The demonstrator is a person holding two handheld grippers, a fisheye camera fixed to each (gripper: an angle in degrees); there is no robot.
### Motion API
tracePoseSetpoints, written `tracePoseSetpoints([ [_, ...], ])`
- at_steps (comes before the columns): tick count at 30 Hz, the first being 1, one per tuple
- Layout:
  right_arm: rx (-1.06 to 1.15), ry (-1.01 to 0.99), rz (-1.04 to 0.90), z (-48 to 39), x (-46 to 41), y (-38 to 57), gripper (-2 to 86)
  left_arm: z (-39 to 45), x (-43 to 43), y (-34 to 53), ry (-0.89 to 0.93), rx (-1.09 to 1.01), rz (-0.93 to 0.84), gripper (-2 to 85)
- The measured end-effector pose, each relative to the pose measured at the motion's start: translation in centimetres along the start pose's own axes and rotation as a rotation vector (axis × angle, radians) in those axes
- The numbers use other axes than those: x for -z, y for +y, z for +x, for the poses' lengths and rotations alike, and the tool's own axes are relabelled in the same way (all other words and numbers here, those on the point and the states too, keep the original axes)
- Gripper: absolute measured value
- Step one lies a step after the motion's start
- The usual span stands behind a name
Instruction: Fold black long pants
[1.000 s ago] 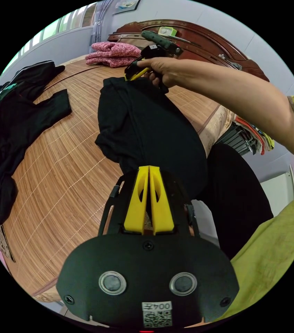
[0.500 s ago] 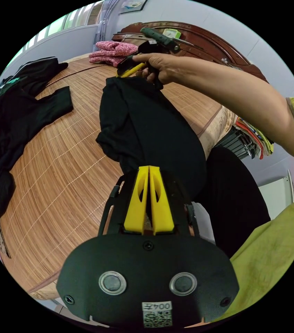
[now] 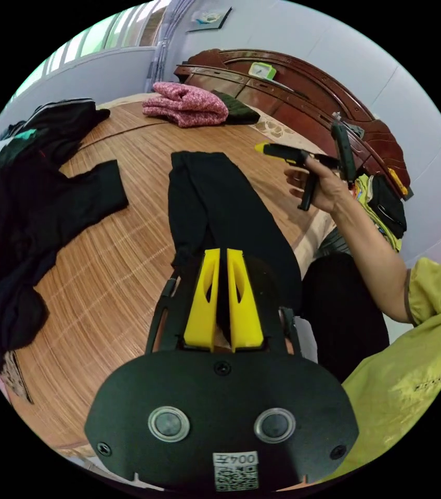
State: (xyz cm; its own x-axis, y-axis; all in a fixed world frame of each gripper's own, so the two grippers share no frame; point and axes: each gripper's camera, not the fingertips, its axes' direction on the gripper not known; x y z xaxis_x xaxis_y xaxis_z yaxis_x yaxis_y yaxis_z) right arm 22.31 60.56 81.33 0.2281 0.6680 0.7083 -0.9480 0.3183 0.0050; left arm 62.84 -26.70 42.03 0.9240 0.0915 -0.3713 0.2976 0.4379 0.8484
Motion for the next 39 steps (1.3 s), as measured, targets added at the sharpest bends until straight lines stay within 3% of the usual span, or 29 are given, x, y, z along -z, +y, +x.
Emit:
tracePoseSetpoints([
  [7,0.004,-0.161,-0.049,4.5,-0.4,-4.5,10.2,-5.6,-6.6,-16.1,0.008,-0.055,-0.066,8.1],
  [16,-0.099,-0.226,-0.200,9.8,-2.4,-7.9,9.0,-12.8,-14.5,-29.1,0.106,0.022,-0.127,9.6],
  [39,-0.159,-0.224,-0.254,16.4,0.6,-12.4,8.3,-18.1,-22.2,-40.9,0.142,0.027,-0.178,11.6],
])
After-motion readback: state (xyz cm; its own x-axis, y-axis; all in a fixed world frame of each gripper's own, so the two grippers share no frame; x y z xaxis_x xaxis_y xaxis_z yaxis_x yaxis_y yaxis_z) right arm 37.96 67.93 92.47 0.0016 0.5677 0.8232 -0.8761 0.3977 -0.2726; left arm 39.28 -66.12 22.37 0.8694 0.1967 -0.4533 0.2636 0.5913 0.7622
